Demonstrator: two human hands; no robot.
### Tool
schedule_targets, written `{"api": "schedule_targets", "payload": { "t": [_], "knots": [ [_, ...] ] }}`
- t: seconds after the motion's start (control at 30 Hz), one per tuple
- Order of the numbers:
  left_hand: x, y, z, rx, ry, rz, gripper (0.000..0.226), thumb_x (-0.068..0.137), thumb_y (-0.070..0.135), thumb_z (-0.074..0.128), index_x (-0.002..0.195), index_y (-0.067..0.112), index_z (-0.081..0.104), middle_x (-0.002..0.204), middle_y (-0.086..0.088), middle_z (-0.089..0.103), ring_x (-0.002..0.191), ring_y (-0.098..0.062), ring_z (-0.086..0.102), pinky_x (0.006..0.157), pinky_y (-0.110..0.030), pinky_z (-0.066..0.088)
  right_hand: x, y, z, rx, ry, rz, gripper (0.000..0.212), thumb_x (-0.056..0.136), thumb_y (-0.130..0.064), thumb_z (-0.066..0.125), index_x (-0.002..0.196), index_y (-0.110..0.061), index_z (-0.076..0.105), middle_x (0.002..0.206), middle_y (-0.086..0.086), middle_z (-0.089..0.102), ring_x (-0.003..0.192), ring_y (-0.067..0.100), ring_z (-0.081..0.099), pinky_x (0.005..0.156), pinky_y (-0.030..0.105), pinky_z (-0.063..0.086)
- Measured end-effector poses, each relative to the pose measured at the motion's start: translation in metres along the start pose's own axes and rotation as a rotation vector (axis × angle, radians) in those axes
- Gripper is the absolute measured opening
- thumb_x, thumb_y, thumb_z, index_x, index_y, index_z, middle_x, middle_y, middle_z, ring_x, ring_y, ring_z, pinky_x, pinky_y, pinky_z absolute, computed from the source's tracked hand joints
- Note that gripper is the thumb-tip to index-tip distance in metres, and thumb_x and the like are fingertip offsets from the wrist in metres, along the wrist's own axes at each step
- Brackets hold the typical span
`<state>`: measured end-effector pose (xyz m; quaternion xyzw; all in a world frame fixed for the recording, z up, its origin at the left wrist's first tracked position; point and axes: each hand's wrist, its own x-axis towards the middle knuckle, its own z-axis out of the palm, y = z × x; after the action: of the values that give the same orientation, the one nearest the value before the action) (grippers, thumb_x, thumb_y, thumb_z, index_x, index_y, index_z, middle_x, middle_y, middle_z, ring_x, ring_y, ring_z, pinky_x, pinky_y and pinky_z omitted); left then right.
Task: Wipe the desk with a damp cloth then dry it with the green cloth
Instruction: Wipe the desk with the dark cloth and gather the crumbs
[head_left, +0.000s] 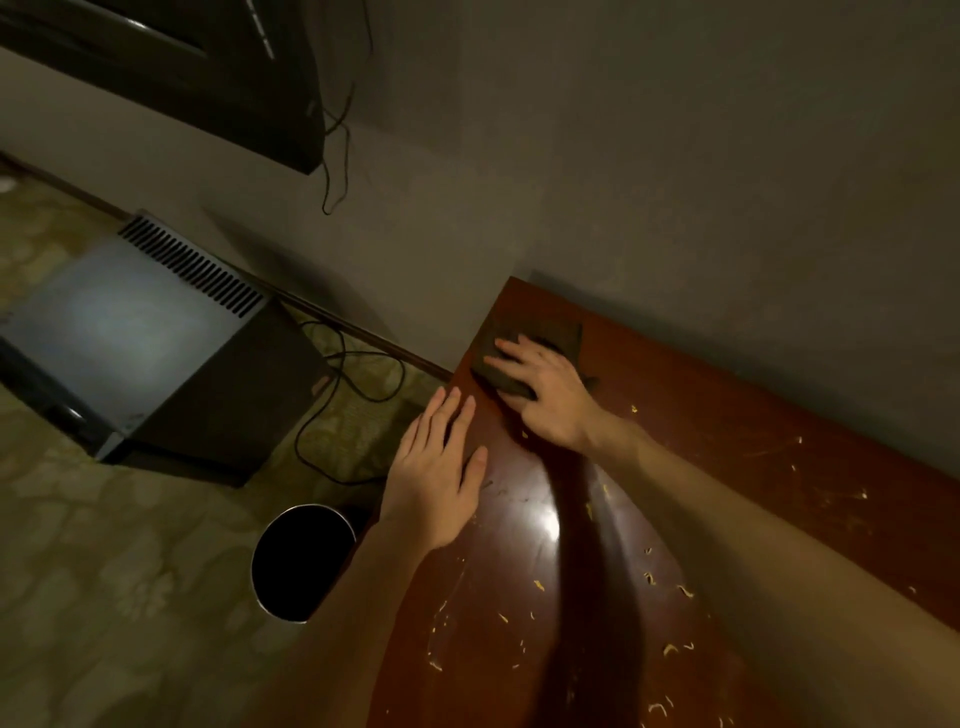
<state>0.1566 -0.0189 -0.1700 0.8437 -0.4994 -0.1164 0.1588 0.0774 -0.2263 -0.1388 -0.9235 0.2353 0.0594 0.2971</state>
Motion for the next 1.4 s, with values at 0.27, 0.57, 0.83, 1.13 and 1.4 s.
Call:
{"api": "schedule_targets", "payload": {
  "t": [0.27,0.57,0.83,1.13,1.4],
  "knots": [
    [0.001,0.001,-0.001,0.087,-0.034,-0.012,0.067,0.109,0.051,0.024,0.164,0.014,0.024,0.175,-0.004,0.004,0.161,-0.016,-0.005,0.131,-0.041,0.009,0.009,-0.002,0.005,-0.174,0.002,0.016,0.058,0.107,-0.042,0.043,0.161,-0.044,0.020,0.171,-0.017,0.005,0.158,0.012,-0.006,0.125,0.043,0.002],
    [0.003,-0.003,0.001,0.066,-0.069,0.000,0.067,0.109,0.052,0.026,0.165,0.018,0.020,0.175,0.000,0.001,0.160,-0.011,-0.009,0.129,-0.034,-0.003,-0.044,-0.018,0.023,-0.217,0.053,0.076,0.057,0.107,-0.049,0.035,0.161,-0.045,0.017,0.171,-0.015,0.005,0.158,0.014,-0.006,0.125,0.042,-0.002],
    [0.005,-0.003,0.001,0.057,-0.086,-0.006,0.069,0.106,0.057,0.019,0.165,0.021,0.014,0.175,0.002,-0.003,0.160,-0.011,-0.011,0.128,-0.034,-0.005,0.023,0.012,-0.007,-0.288,0.068,0.211,0.059,0.104,-0.063,0.020,0.161,-0.047,0.010,0.172,-0.011,-0.001,0.158,0.021,-0.011,0.127,0.051,-0.004],
    [0.008,0.006,-0.015,0.064,-0.221,-0.024,0.074,0.097,0.060,-0.005,0.162,0.025,-0.014,0.168,0.005,-0.032,0.153,-0.011,-0.033,0.125,-0.035,-0.017,-0.053,-0.021,0.021,-0.287,-0.027,0.166,0.054,0.106,-0.059,0.008,0.158,-0.053,-0.004,0.170,-0.013,-0.012,0.156,0.022,-0.021,0.126,0.052,-0.008],
    [0.009,0.003,-0.011,0.060,-0.224,-0.025,0.073,0.097,0.061,-0.004,0.161,0.027,-0.017,0.167,0.007,-0.035,0.152,-0.010,-0.035,0.124,-0.033,-0.017,0.023,-0.003,-0.012,-0.237,-0.027,0.230,0.053,0.107,-0.057,0.015,0.160,-0.051,0.009,0.171,-0.014,-0.008,0.157,0.019,-0.016,0.126,0.051,-0.007]
  ]
}}
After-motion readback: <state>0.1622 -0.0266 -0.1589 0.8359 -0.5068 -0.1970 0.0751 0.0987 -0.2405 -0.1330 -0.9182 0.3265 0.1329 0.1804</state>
